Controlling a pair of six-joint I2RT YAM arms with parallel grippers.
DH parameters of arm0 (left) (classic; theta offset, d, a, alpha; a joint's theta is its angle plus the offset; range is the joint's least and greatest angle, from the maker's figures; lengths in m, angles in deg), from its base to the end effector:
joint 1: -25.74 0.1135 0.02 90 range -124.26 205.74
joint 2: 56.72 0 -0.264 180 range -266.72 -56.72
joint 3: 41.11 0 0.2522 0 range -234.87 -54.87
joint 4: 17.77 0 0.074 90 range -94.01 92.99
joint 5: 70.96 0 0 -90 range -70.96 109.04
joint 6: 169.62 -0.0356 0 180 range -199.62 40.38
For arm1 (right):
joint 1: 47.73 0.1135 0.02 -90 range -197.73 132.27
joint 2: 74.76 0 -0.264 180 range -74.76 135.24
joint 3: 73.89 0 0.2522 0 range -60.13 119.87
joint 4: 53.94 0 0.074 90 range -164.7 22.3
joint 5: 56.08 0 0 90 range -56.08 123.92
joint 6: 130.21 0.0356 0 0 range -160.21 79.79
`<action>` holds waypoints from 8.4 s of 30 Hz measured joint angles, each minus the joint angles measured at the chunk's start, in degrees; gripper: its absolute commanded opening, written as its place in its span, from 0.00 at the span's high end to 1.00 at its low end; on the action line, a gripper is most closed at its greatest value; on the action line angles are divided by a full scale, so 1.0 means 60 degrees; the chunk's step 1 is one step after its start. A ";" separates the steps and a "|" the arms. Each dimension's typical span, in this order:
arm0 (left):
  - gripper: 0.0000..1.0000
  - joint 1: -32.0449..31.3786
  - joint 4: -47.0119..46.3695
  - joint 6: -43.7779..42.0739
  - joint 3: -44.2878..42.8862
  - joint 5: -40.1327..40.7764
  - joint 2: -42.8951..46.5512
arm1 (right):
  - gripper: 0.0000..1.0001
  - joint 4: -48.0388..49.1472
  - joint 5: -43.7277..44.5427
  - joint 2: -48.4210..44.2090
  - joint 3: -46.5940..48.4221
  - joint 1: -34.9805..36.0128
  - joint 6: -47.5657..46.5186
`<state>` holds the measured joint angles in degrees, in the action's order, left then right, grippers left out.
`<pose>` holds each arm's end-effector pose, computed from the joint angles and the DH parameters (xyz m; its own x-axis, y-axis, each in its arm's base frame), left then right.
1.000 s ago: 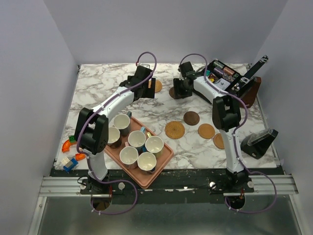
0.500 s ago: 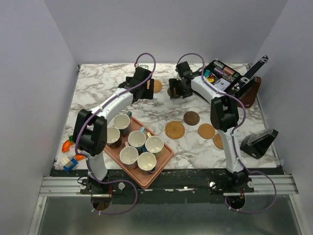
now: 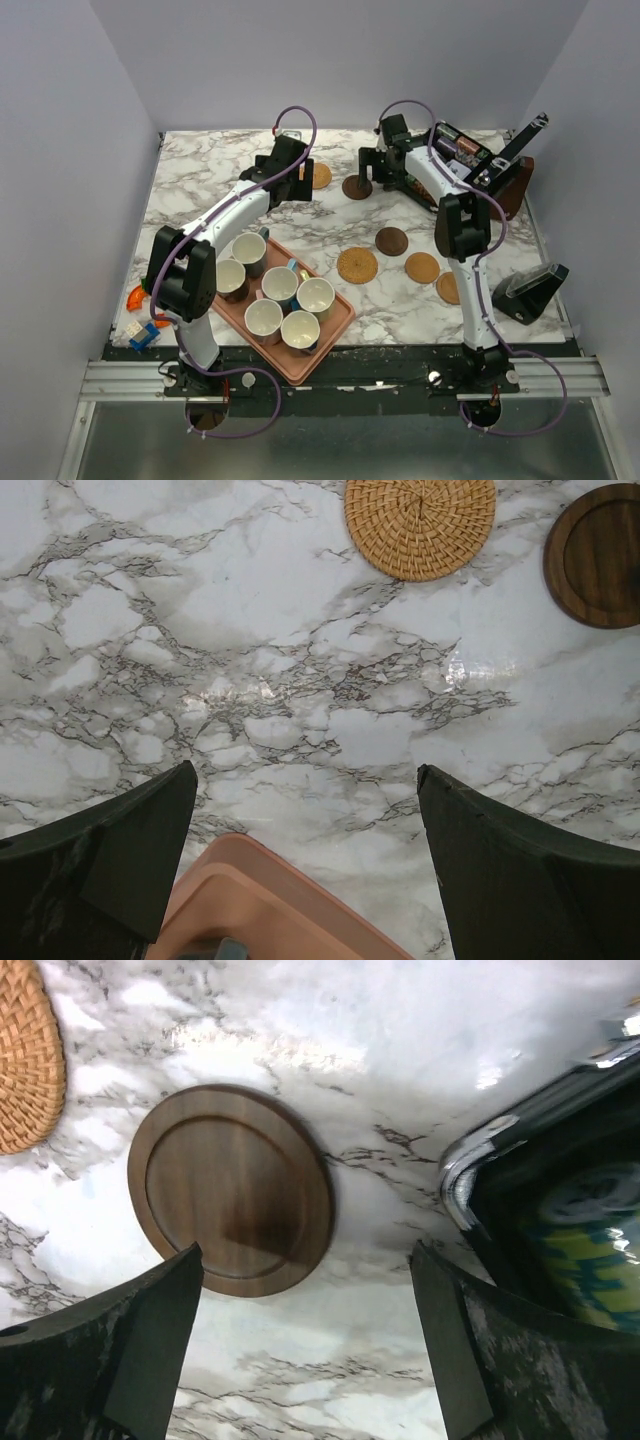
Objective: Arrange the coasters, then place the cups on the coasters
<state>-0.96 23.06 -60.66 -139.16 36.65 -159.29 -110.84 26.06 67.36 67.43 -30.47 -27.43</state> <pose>0.3664 -0.1722 0.2745 -0.6785 -0.0054 -0.7346 0.0189 0.9995 -0.0248 0.5132 0.1646 0.1797 -0.8677 -0.0401 -0.4955 -0.1761 0.9569 0.2309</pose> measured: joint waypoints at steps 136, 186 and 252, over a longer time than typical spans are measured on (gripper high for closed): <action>0.01 0.0503 -0.0426 0.0772 0.2284 0.0382 0.2291 | 0.26 0.1315 0.0750 -0.4222 -0.7155 0.3308 -0.2871; 0.01 0.1056 -0.0514 0.0787 0.2732 0.0033 0.2535 | 0.13 0.0047 0.1366 -0.0849 -0.1588 0.3115 -0.2641; 0.01 0.1060 -0.0707 0.1035 0.2805 -0.0178 0.3078 | 0.14 0.0969 0.0659 -0.4065 -0.6910 0.2317 -0.2422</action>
<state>5.40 18.82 -54.46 -122.33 35.58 -140.82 -105.02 30.01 42.97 25.97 -16.57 -41.97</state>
